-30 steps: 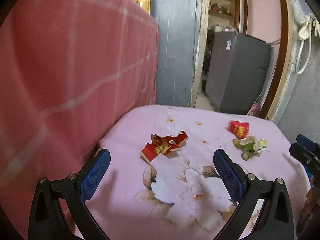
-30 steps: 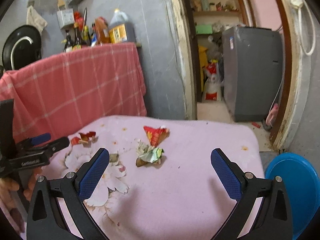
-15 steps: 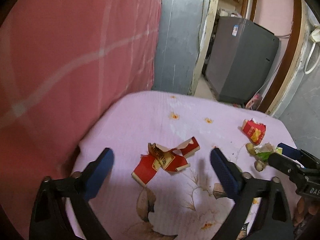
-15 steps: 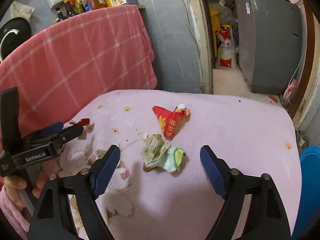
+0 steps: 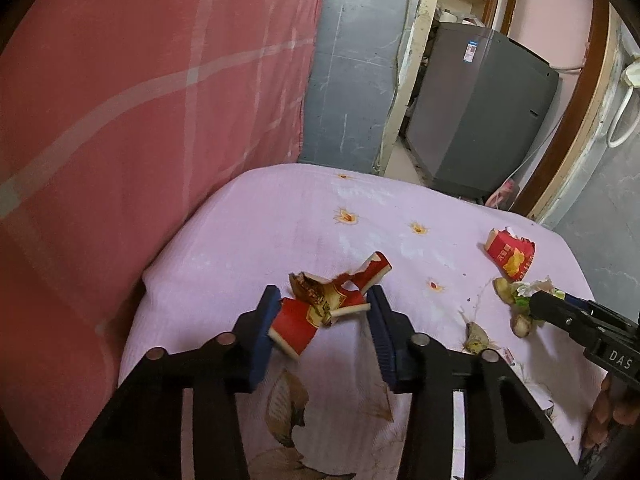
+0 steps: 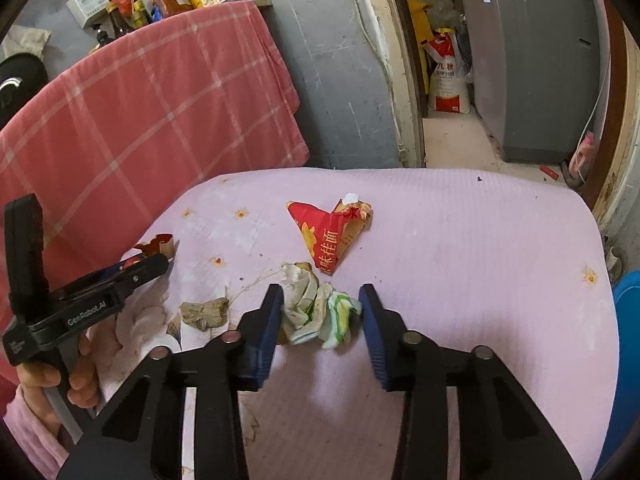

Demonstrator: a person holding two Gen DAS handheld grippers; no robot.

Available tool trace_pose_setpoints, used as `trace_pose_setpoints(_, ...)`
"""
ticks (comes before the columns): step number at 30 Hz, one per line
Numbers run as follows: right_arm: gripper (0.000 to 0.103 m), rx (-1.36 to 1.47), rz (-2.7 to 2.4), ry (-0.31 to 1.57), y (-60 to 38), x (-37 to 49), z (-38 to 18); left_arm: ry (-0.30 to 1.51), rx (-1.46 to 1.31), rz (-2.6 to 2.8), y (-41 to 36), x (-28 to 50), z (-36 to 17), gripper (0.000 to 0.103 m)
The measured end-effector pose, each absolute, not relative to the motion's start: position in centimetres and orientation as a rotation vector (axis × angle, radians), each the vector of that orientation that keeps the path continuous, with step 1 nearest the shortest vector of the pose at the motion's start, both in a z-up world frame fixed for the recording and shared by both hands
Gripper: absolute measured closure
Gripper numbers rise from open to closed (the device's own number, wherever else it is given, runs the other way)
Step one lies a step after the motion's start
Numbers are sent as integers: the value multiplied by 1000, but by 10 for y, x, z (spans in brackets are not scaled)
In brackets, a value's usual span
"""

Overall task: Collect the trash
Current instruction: 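Grasp the torn red printed wrapper with the left tool while the right tool grasps the green crumpled wrapper, then carry both wrappers over the blue basin and open both tools to drop them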

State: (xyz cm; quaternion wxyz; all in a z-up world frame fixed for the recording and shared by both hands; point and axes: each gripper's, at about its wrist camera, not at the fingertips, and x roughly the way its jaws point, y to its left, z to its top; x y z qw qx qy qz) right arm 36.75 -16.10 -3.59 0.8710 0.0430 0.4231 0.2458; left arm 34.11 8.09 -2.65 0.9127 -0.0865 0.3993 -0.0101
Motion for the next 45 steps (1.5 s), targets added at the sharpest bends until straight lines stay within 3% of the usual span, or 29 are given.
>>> trace_pose_setpoints(6,82,68,531,865,-156,361,-33,796,-186,-55,78,334,-24,80)
trace_pose_setpoints(8,83,60,538,854,-155,357,-31,786,-175,-70,75,331,-22,89)
trace_pose_setpoints(20,85,126,578,711,-175,318,-15,686,-209,-139,54,294,-3,91)
trace_pose_setpoints(45,84,166,426,194,-281,205,96,236,-182,-326,-64,210,109,91)
